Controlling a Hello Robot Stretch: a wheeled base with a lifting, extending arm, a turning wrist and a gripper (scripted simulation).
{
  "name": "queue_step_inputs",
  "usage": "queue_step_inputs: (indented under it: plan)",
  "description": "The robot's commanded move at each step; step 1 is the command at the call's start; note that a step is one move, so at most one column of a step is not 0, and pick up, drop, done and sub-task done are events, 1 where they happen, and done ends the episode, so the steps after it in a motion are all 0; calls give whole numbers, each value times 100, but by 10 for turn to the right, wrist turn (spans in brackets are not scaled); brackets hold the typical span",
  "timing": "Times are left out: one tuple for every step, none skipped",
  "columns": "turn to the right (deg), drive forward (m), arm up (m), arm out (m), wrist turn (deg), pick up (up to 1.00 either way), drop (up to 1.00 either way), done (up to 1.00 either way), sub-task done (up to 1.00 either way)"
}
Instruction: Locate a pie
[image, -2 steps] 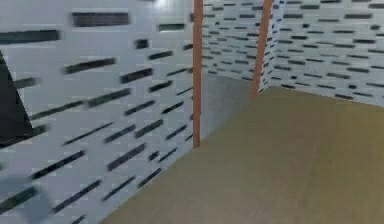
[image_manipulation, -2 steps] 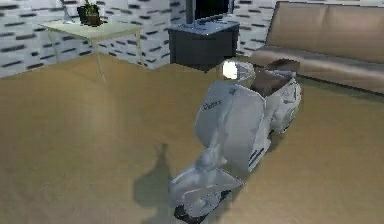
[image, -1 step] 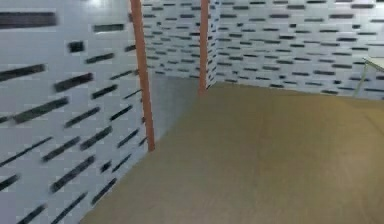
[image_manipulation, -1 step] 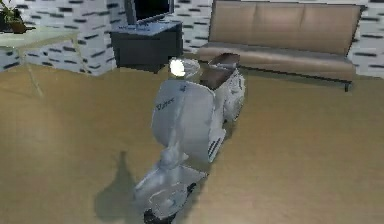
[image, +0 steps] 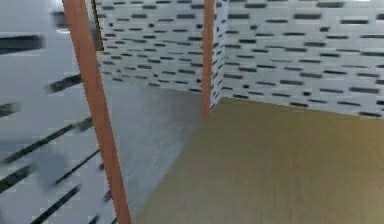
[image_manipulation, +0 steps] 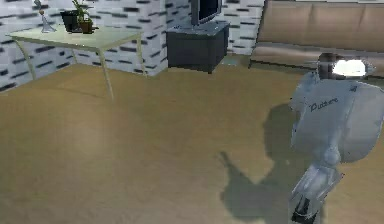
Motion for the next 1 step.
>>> queue_step_inputs:
  plan:
    - [30, 0, 0, 0, 0, 0, 0, 0, 0]
